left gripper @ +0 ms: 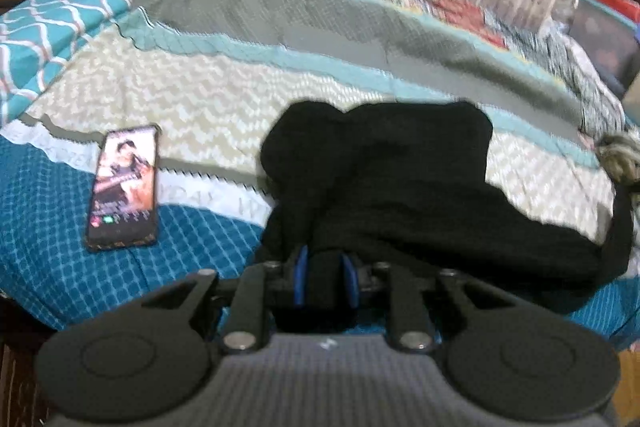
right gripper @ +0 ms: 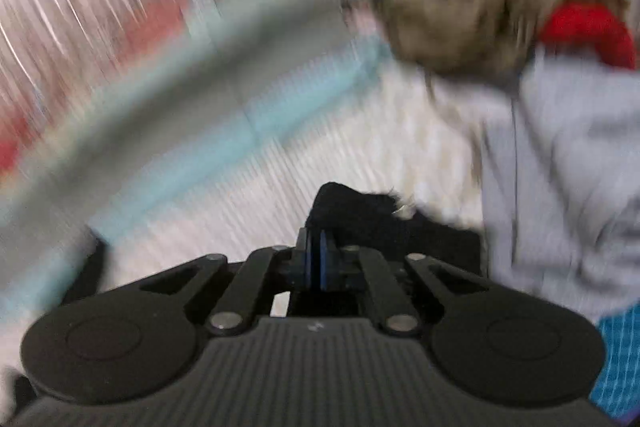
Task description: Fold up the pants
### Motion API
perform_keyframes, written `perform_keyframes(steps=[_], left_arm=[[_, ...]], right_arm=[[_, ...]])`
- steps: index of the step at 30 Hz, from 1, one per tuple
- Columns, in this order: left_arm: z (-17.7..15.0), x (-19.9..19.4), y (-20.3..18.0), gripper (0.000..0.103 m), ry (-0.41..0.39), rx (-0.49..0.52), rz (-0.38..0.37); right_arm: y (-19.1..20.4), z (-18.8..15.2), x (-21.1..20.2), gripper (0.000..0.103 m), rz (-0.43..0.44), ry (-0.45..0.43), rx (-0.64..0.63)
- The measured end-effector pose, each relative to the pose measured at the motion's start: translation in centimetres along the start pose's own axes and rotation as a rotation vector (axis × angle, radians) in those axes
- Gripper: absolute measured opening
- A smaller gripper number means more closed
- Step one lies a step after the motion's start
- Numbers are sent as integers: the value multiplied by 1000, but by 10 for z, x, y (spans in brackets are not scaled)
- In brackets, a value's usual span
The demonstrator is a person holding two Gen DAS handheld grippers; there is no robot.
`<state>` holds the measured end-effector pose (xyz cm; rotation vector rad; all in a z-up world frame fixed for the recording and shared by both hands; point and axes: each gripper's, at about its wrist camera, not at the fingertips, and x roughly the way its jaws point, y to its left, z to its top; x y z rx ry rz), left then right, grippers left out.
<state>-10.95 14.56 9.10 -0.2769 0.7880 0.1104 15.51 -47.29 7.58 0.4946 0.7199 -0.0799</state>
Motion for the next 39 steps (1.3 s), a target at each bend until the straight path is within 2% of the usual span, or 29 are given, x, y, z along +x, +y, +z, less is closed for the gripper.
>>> perform_keyframes(steps=[3,5,7,9,13,16,18,19,20,21,23,25,27,30,31,32,34,36,38,39], left_arm=[[6,-14,2,18,-41,1,6],[7,-17,3,18,-46,4,14],[4,-15,6,18,-24,3,16],[-2,-9,7,18,10,6,20],[-17,1,4,18,67,40,20],[-25,6,1,27,125,72,41],[-29,0,0,31,132,96,52],[-28,-9,2,32,119,99,32],[-26,-17,5,33,100,87,10],[-21,-29,10,38,62,58,-19],[-5,-50,25,46,-36,-16,-65],[17,-56,41,46,-111,-86,-71],[40,-43,51,45,-129,-113,-36],[69,-1,55,47,-144,-79,22],[78,16,57,52,-131,-78,33],[85,33,57,58,-113,-79,34],[99,74,59,62,-67,-76,15],[111,112,55,72,-17,-68,6],[117,140,46,83,12,-41,-17],[119,148,41,83,20,-27,-23]], right_arm=[[-29,28,-64,6,142,-185,112],[-55,30,-94,6,195,-253,192],[-85,20,-113,6,220,-283,250],[-118,3,-120,7,213,-274,295],[-164,-60,-126,7,103,-202,387],[-184,-106,-128,12,-44,-158,417],[-181,-116,-143,22,-121,-197,408],[-180,-119,-156,28,-157,-251,408],[-176,-119,-167,29,-189,-308,405],[-171,-115,-175,29,-200,-357,389],[-152,-99,-185,29,-161,-420,313],[-122,-82,-184,29,-103,-425,212],[-86,-64,-168,29,-7,-391,113],[-23,-46,-121,30,159,-274,-4],[1,-45,-100,31,220,-223,-34],[23,-43,-81,36,265,-174,-50],[63,-40,-38,42,335,-75,-85],[103,-41,13,46,362,24,-155],[139,-52,53,52,343,109,-229],[156,-57,72,53,337,139,-274]])
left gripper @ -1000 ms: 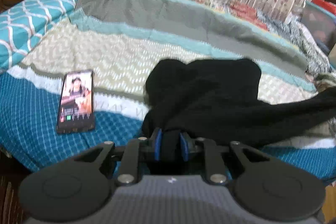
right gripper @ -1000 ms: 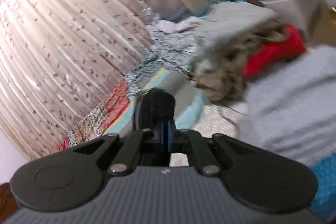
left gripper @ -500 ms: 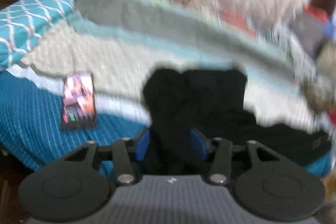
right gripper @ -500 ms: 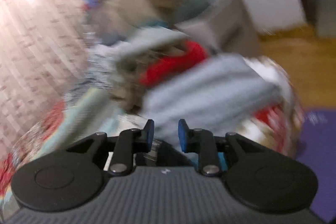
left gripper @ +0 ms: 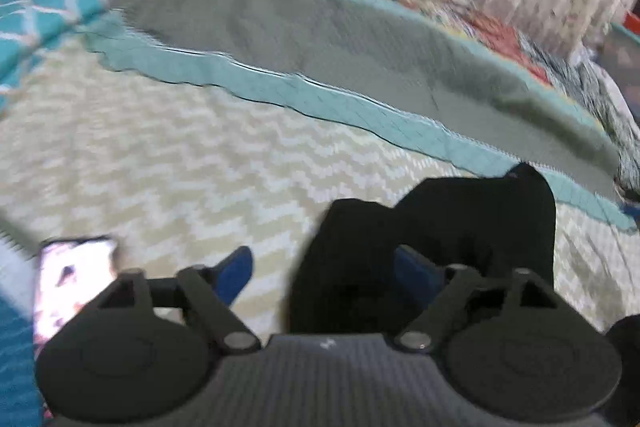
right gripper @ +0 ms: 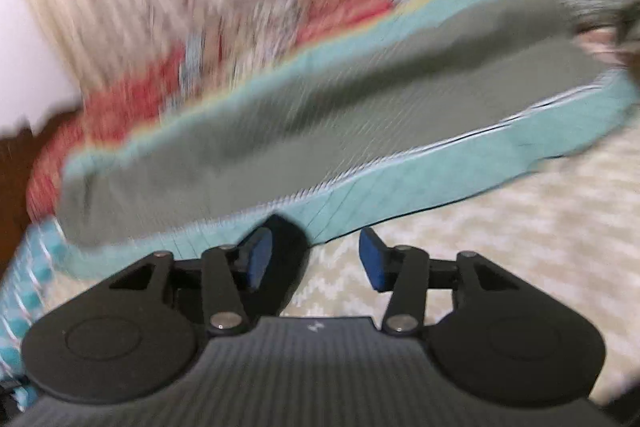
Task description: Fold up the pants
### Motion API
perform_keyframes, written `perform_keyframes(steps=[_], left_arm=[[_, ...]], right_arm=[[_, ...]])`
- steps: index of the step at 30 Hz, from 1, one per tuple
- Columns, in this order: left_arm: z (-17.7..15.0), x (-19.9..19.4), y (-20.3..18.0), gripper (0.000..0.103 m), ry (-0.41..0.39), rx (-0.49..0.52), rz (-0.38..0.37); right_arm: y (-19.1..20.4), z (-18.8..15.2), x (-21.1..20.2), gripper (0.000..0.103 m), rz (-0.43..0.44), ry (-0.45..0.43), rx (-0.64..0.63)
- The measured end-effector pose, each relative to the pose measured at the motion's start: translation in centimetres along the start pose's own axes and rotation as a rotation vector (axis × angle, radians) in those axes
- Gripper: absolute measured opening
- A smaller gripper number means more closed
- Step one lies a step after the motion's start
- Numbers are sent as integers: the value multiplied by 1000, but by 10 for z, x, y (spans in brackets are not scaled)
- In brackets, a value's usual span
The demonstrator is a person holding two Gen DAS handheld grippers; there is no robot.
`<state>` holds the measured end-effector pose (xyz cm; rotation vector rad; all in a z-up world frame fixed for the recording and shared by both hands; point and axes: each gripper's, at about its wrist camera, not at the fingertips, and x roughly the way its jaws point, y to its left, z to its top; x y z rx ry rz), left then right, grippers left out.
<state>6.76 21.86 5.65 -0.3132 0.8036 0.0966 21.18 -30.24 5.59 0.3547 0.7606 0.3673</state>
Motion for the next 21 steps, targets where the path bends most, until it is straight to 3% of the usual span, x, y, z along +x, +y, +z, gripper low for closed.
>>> perform_keyframes(steps=[1,2,3,5,9,10,11,13,18,21], left_arm=[[2,12,-5,82,14,16,-5],[4,22,-8,73,34,25,-19],[1,31,-8,52,54,28,-35],[-3,46,-12,23,117,27,-48],[-13,30,-20,12,74,56,-17],[-13,21,-21,12,55,54,-16],[-13,11,-22,12,32,50,-14],[-12,-13,-24,12,-28,38,-12],[5,-57,-26,12,-136,-7,-10],[9,-68,-31,12,-143,-12,-41]], right_arm=[[8,0,20,56,-8,26,-36],[15,2,45,63,-21,50,-65],[18,3,61,65,-35,62,-74],[15,12,92,65,-17,65,-10],[-3,6,138,64,46,179,235],[-2,3,139,53,51,165,226],[3,4,136,10,51,169,186],[8,6,126,10,51,197,158],[-13,35,25,7,172,-71,264],[-47,37,-60,7,149,-285,325]])
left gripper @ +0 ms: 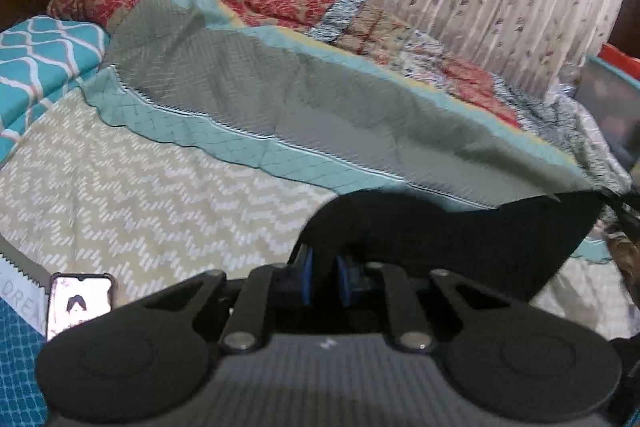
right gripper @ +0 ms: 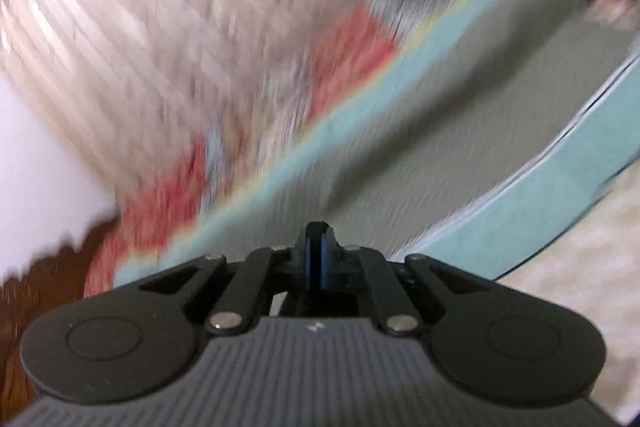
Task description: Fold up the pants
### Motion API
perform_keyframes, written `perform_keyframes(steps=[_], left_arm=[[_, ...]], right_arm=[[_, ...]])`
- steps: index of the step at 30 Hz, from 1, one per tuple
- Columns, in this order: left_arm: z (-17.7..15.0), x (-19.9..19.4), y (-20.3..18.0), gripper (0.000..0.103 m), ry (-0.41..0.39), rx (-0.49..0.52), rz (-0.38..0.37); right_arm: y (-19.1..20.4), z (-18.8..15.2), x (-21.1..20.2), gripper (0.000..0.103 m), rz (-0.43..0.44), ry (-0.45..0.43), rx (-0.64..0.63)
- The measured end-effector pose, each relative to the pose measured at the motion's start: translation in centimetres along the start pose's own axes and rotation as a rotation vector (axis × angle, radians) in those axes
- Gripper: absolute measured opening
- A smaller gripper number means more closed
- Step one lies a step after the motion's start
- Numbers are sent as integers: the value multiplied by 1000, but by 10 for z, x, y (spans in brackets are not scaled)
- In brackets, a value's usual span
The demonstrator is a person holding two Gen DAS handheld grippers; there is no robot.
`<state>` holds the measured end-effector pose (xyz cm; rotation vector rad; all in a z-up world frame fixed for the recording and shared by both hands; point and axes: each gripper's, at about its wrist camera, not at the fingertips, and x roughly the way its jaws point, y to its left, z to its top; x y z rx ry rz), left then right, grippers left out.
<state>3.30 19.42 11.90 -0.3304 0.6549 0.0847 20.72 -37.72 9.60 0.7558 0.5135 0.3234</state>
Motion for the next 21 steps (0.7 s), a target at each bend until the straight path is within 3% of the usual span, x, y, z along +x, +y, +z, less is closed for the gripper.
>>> perform_keyframes(steps=[2,4,6,9,12,16,18,20,21], left_arm=[[-4,-6,-8,12,-4,21,-20],[-12,-7,-16,12,10,64,-23],[-22,-6,-22,13,57,94,-43],[-40,-2,-33,13,103,164,-33],[-49,-4,-45,13,115,214,-32],[-46,-5,-45,13,109,200,-22],[-44,-6,-43,13,103,190,-15],[-40,-5,-44,13,94,194,-4],[-38,-4,-45,13,91,199,1]], right_arm=[[-22,8,-55,8,-51,-89,21],[-45,4,-103,8,-156,-122,13],[-69,-10,-141,10,-254,-93,3],[-101,-33,-172,17,-433,38,17],[-119,-47,-196,18,-561,16,29],[-105,-33,-194,20,-505,-33,10],[-95,-19,-182,33,-487,-41,-47],[-91,-6,-163,62,-458,-52,-76],[-97,-1,-149,65,-454,-45,-80]])
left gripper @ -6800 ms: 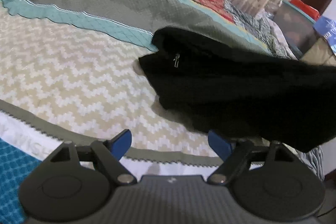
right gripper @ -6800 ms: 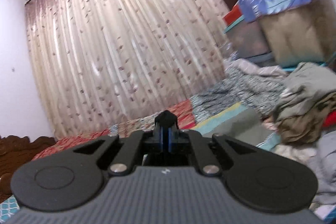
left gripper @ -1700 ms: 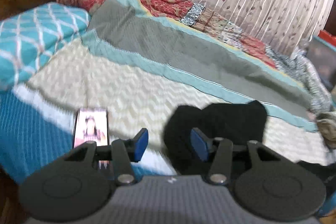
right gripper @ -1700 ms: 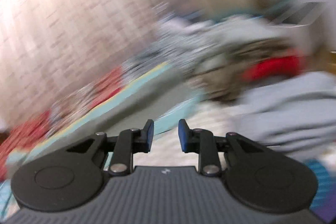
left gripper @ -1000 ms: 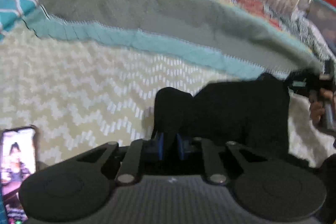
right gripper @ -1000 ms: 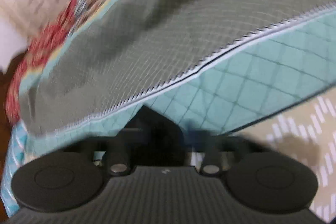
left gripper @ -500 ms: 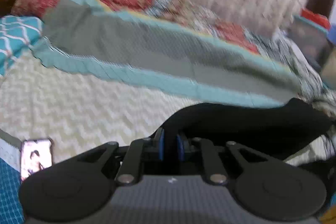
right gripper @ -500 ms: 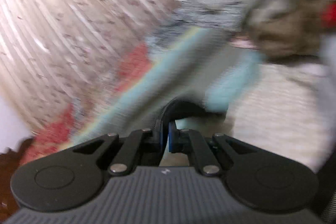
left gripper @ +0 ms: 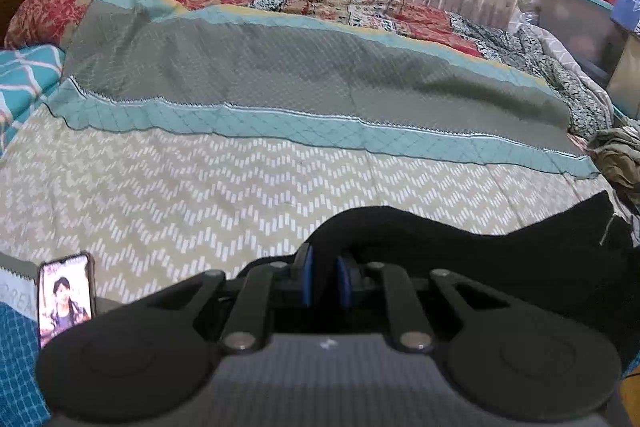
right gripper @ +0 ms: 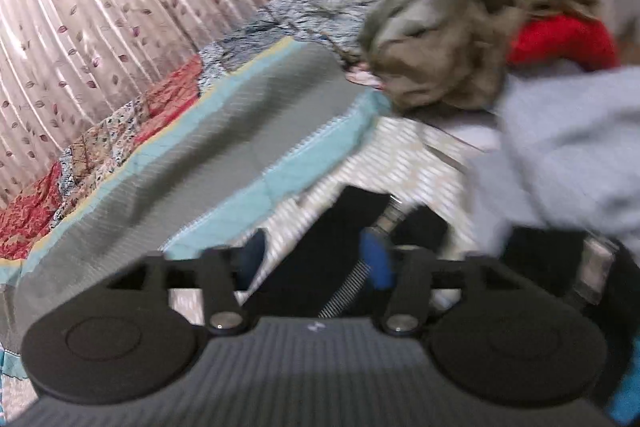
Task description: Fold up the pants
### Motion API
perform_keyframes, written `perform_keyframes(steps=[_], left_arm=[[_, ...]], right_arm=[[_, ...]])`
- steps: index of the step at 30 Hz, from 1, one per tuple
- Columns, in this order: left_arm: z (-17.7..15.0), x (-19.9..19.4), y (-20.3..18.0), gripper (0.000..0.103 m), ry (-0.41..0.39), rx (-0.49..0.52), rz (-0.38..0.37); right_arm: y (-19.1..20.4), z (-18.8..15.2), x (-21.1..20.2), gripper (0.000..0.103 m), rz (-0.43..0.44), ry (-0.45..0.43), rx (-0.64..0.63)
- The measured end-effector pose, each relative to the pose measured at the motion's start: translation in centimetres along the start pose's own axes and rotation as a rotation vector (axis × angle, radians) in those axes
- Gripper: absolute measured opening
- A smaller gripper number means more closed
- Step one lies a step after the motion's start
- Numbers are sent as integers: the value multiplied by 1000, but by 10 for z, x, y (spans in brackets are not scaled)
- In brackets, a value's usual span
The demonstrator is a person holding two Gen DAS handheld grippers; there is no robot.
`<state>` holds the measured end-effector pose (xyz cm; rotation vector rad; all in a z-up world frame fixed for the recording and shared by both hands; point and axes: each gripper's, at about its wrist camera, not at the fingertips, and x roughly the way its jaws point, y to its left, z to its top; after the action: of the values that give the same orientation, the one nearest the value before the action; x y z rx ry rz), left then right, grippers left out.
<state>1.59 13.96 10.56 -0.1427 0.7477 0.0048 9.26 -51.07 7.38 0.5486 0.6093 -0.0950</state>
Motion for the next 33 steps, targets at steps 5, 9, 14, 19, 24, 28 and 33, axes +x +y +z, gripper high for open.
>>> perform_keyframes(steps=[5,9,14,19,24,28,33], left_arm=[[25,4,-8,12,-16,76,38],[55,14,-13,12,-20,157,107],[91,54,-16,12,-26,196,140],[98,160,-24,33,135,223,224],[83,145,8,47,129,99,232],[73,118,57,48,142,-72,210],[51,124,89,48,234,-216,105]], right_arm=[[9,5,88,67,-93,184,-19],[27,-8,114,6,-266,177,-203],[36,22,79,4,-203,-156,-119],[42,34,124,44,-305,-94,-107],[36,13,93,42,-168,-57,-76],[43,-5,58,43,-50,-7,-18],[64,-44,38,48,25,55,16]])
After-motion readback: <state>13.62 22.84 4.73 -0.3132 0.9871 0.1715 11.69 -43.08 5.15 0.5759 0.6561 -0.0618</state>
